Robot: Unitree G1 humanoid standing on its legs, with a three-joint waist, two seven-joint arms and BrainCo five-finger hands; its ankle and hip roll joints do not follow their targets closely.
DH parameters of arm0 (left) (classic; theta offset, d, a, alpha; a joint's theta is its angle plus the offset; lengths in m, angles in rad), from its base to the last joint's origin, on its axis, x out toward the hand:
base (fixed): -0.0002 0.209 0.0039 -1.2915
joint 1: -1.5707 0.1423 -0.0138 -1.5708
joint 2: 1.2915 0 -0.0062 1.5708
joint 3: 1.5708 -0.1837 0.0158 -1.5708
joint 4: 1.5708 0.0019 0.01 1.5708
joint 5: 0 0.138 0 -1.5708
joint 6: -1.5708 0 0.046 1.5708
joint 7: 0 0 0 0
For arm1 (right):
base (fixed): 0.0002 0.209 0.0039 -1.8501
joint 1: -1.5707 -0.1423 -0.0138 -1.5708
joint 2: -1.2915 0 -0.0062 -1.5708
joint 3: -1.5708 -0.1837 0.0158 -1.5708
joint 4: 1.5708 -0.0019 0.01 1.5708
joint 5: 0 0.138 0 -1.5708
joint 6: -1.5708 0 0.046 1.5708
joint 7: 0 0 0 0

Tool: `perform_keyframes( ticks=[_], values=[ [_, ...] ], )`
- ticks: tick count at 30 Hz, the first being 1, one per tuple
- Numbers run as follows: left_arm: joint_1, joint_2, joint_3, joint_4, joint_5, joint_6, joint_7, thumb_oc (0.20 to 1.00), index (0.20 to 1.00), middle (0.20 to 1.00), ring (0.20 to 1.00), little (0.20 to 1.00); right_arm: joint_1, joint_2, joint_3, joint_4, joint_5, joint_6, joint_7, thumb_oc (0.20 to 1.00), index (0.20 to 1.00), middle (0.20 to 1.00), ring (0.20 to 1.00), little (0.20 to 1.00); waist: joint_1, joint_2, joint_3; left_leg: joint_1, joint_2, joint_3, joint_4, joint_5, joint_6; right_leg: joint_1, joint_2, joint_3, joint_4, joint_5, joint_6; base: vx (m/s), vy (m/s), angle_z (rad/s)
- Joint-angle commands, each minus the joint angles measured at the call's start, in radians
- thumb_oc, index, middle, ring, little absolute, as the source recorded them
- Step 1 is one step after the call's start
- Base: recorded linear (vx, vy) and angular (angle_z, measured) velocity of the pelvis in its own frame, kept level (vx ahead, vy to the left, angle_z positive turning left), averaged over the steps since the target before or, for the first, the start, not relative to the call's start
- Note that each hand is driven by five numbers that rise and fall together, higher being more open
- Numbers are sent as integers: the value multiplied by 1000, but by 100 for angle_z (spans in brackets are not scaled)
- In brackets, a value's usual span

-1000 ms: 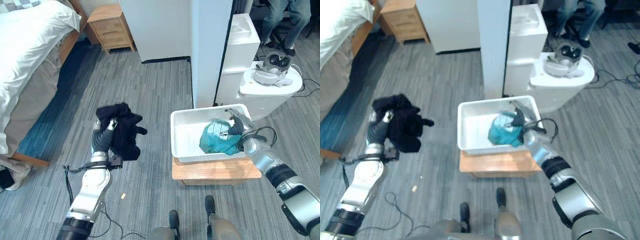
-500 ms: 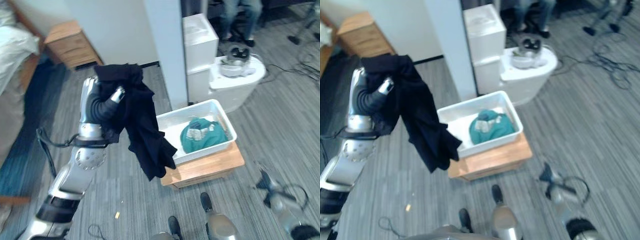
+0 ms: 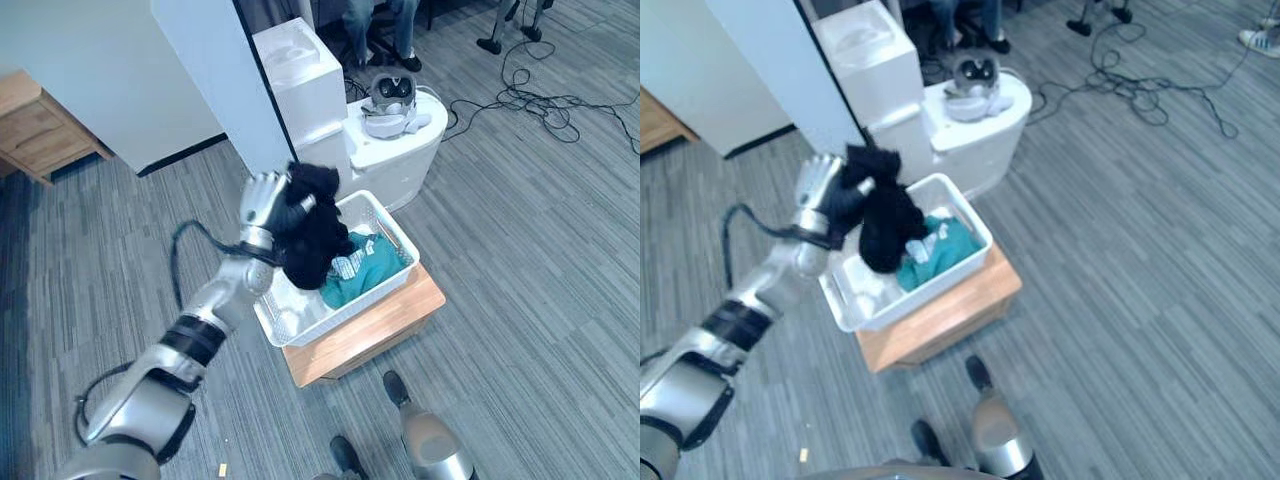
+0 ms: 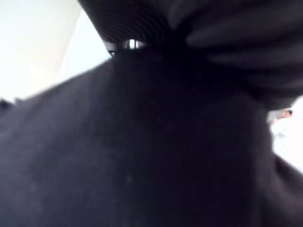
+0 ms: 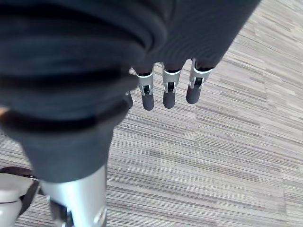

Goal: Tidy up the quilt and then pick up the clothes from the bed and put them into the laundry hamper.

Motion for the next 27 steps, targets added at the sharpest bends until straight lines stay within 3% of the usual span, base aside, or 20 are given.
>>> perform_keyframes(
  ticks=[1, 2, 3, 4, 11, 14, 15, 21, 25, 27],
  values=[
    [-3, 9, 48, 45, -101, -22, -101, 1000, 1000, 1000, 1000, 1000, -25, 13, 16, 15, 27, 7, 16, 1000, 1000, 1000, 1000, 1000, 16, -38, -20, 36, 42, 43, 3, -26, -56, 75, -74, 23, 1, -167, 122, 40, 19, 3],
    [53, -37, 62, 168, -153, -19, -107, 1000, 1000, 1000, 1000, 1000, -55, 16, 19, 6, 47, 6, 14, 1000, 1000, 1000, 1000, 1000, 11, -41, -15, 47, 42, 47, 3, -31, -54, 82, -73, 26, 3, -171, 121, 0, 0, 0],
    [52, -37, 62, 169, -153, -20, -106, 1000, 1000, 1000, 1000, 1000, -55, 16, 19, 6, 47, 6, 14, 1000, 1000, 1000, 1000, 1000, 13, -40, -18, 43, 42, 50, 3, -28, -55, 77, -72, 28, 2, -167, 119, 32, 21, -2],
    [118, -76, 106, 210, -242, -22, -107, 1000, 1000, 1000, 1000, 1000, -74, 25, -1, -18, 100, 0, 12, 1000, 1000, 1000, 1000, 1000, 10, -44, -18, 51, 42, 54, 3, -32, -53, 81, -68, 36, 5, -169, 118, -4, -3, -6],
    [267, -68, 263, 208, -423, -48, -77, 1000, 1000, 1000, 1000, 1000, -57, 54, 19, -2, 81, 7, 26, 1000, 1000, 1000, 1000, 1000, 47, -56, -39, 64, 51, 35, 3, -29, -56, 103, -61, 20, 5, -175, 104, 8, -13, -3],
    [267, -68, 263, 208, -423, -48, -77, 1000, 1000, 1000, 1000, 1000, -57, 54, 19, -2, 81, 7, 26, 1000, 1000, 1000, 1000, 1000, 47, -56, -40, 63, 51, 35, 3, -29, -56, 101, -61, 20, 5, -175, 104, -7, -23, 18],
    [430, -67, 424, -26, -585, -119, -16, 1000, 1000, 1000, 1000, 1000, -65, 64, 4, 7, 82, 21, 22, 1000, 1000, 1000, 1000, 1000, 113, -70, -53, 78, 56, -2, 3, -30, -57, 140, -65, -10, 4, -186, 96, -20, -50, 6],
    [578, -108, 519, -80, -687, -141, -32, 1000, 1000, 1000, 1000, 1000, -124, 51, 4, -10, 69, 23, 12, 1000, 1000, 1000, 1000, 1000, 165, -82, -69, 88, 58, -33, 3, -31, -54, 170, -67, -36, 3, -194, 89, -24, -17, 29],
    [630, -199, 492, 80, -840, -105, -123, 1000, 1000, 1000, 1000, 1000, -224, 32, 9, -14, 60, 39, 0, 1000, 1000, 1000, 1000, 1000, 191, -85, -81, 91, 59, -47, 3, -31, -48, 181, -68, -48, 6, -197, 83, -27, 17, 15],
    [618, -242, 453, 312, -803, -68, -132, 1000, 1000, 1000, 1000, 1000, -305, 45, 36, -29, 78, 31, -6, 1000, 1000, 1000, 1000, 1000, 201, -85, -89, 93, 59, -52, 3, -31, -44, 185, -69, -53, 8, -199, 80, -15, 43, 10]
  ],
)
